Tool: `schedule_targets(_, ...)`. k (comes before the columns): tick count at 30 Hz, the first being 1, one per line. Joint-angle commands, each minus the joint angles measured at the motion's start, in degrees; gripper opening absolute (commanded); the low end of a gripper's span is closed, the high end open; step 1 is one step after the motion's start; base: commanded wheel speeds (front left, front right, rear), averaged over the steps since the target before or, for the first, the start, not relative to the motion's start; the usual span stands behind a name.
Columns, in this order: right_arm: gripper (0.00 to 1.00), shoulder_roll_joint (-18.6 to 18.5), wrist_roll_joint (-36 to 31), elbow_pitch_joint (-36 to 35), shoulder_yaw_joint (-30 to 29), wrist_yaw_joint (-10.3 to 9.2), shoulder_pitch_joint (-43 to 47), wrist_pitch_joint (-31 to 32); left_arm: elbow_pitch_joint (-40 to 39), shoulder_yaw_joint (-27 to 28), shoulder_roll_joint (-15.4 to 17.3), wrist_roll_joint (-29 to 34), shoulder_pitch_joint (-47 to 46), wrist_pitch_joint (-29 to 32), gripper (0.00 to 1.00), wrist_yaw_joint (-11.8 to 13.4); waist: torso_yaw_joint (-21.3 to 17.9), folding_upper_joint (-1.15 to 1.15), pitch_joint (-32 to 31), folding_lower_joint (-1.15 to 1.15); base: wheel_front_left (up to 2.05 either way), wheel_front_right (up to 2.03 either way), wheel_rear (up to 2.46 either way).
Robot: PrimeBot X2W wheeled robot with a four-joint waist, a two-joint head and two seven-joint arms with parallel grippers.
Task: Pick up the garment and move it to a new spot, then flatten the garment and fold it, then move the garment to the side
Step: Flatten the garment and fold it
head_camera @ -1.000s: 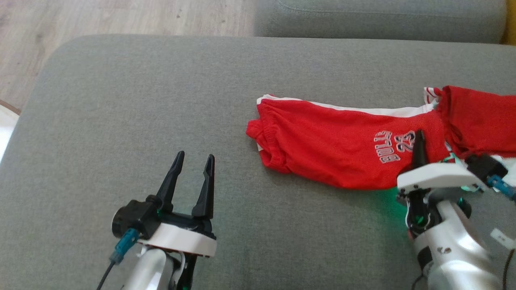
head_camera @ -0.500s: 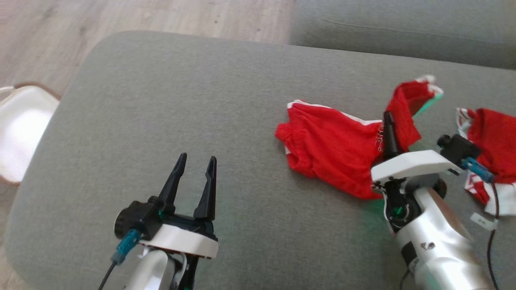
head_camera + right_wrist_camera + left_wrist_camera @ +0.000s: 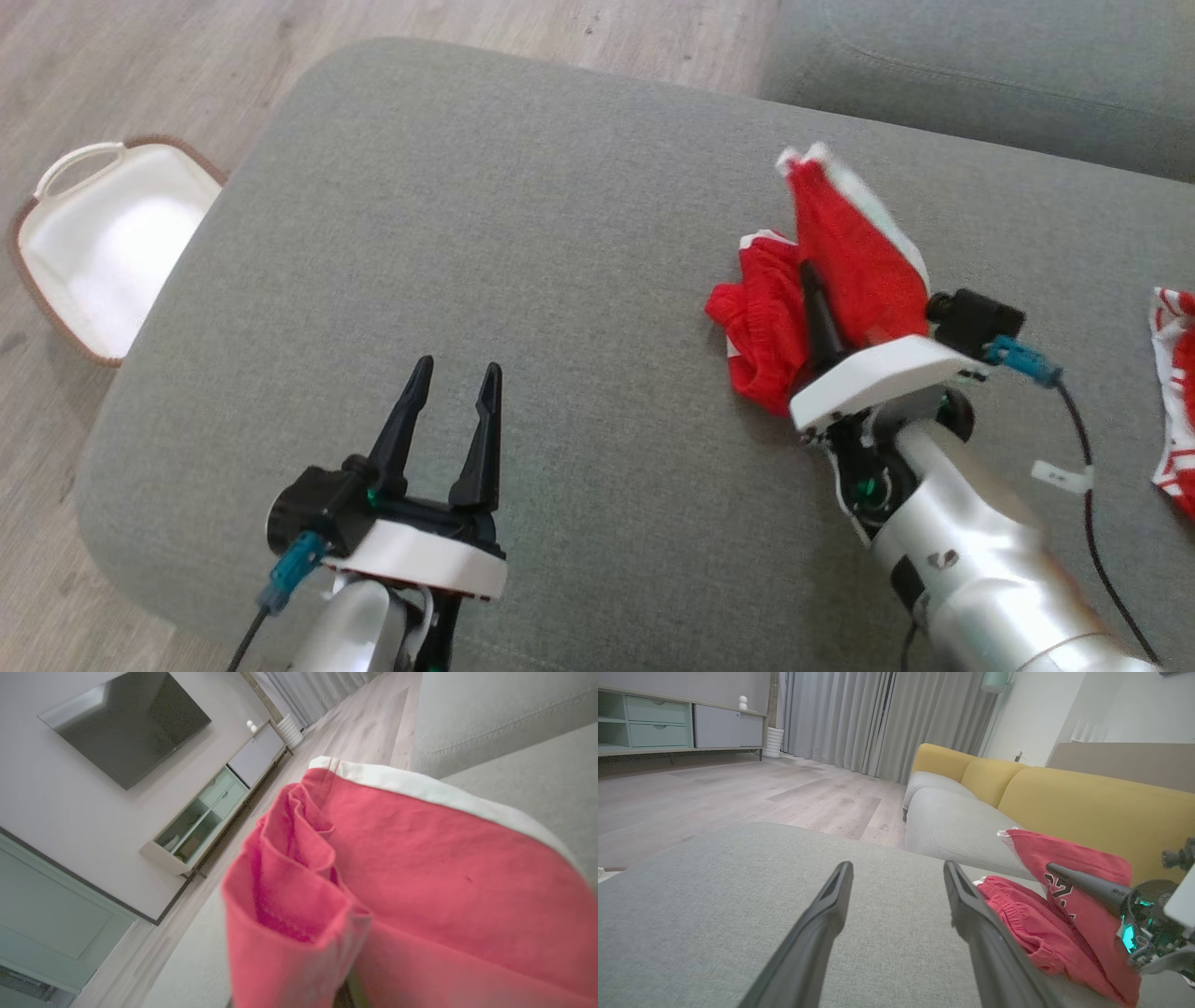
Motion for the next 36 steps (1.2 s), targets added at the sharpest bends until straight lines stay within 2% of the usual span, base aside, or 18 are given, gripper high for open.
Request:
schedule_targets(1, 0.00, 0.7, 1.1, -0.6, 2.5, -0.05, -2.1, -0.8, -1.6, 1.3, 0.4, -0.3, -1.1, -0.4, 1.00, 0.4, 0.5, 0.00, 0.2, 0.00, 0.00, 0.00, 0.00)
schedule_targets(2, 0.00, 0.7, 1.8, 0.0, 4.4, -0.05, -2.2, -0.7, -1.6, 1.3, 0.4, -0.3, -1.1, -0.4, 1.00, 0.4, 0.7, 0.00, 0.3, 0.00, 0.00, 0.00, 0.00)
schedule_targets(3, 0.30, 0.7, 2.1, 0.8, 6.0, -0.05, -2.4, -0.7, -1.5, 1.4, 0.4, -0.4, -1.2, -0.4, 1.00, 0.5, 0.8, 0.00, 0.3, 0.00, 0.00, 0.00, 0.00)
schedule_targets(4, 0.93, 0.7, 2.0, 1.7, 7.5, -0.05, -2.7, -0.7, -1.5, 1.4, 0.4, -0.3, -1.3, -0.4, 1.00, 0.5, 0.9, 0.00, 0.4, 0.00, 0.00, 0.00, 0.00)
schedule_targets(5, 1.00, 0.7, 2.0, 2.5, 9.0, -0.05, -2.9, -0.7, -1.4, 1.5, 0.4, -0.4, -1.5, -0.4, 1.00, 0.5, 0.9, 0.00, 0.4, 0.00, 0.00, 0.00, 0.00)
schedule_targets(9, 1.00, 0.7, 2.6, 3.9, 15.5, -0.05, -3.1, -0.3, -1.3, 2.3, 0.4, -0.3, -1.9, -0.4, 1.00, 0.6, 0.5, 0.00, 0.2, 0.00, 0.00, 0.00, 0.00)
schedule_targets(14, 1.00, 0.7, 3.7, 1.7, 23.9, -0.05, -2.6, 2.1, -1.5, 3.8, 0.4, 0.2, -1.8, -0.4, 1.00, 0.8, -1.9, 0.00, -0.6, 0.00, 0.00, 0.00, 0.00)
schedule_targets(19, 1.00, 0.7, 4.6, -0.9, 27.4, -0.05, -3.7, 1.3, -1.7, 4.9, 0.4, 0.9, -1.5, -0.4, 1.00, 0.5, -5.7, 0.00, -1.8, 0.00, 0.00, 0.00, 0.00)
schedule_targets(24, 1.00, 0.7, 3.3, -0.1, 24.8, -0.05, -6.0, -0.3, -2.4, 5.7, 0.4, 0.8, -1.6, -0.4, 1.00, 0.4, -9.3, 0.00, -2.4, 0.00, 0.00, 0.00, 0.00)
schedule_targets(26, 1.00, 0.7, 0.8, 0.9, 21.9, -0.05, -7.2, -0.7, -2.7, 6.2, 0.4, 1.1, -1.6, -0.4, 1.00, 0.4, -11.1, 0.00, -2.6, 0.00, 0.00, 0.00, 0.00)
schedule_targets(30, 1.00, -0.9, -8.7, -1.2, 10.9, -0.05, -7.1, -0.7, -3.2, 7.2, 0.4, 1.5, -1.5, -0.4, 1.00, 0.4, -14.6, 0.00, -2.8, 0.00, 0.00, 0.00, 0.00)
schedule_targets(36, 1.00, -3.2, -24.4, -9.0, -5.6, -0.05, 1.2, -0.8, -3.7, 7.6, 0.4, 1.9, -1.6, -0.4, 1.00, 0.4, -17.9, 0.00, -2.9, 0.00, 0.00, 0.00, 0.00)
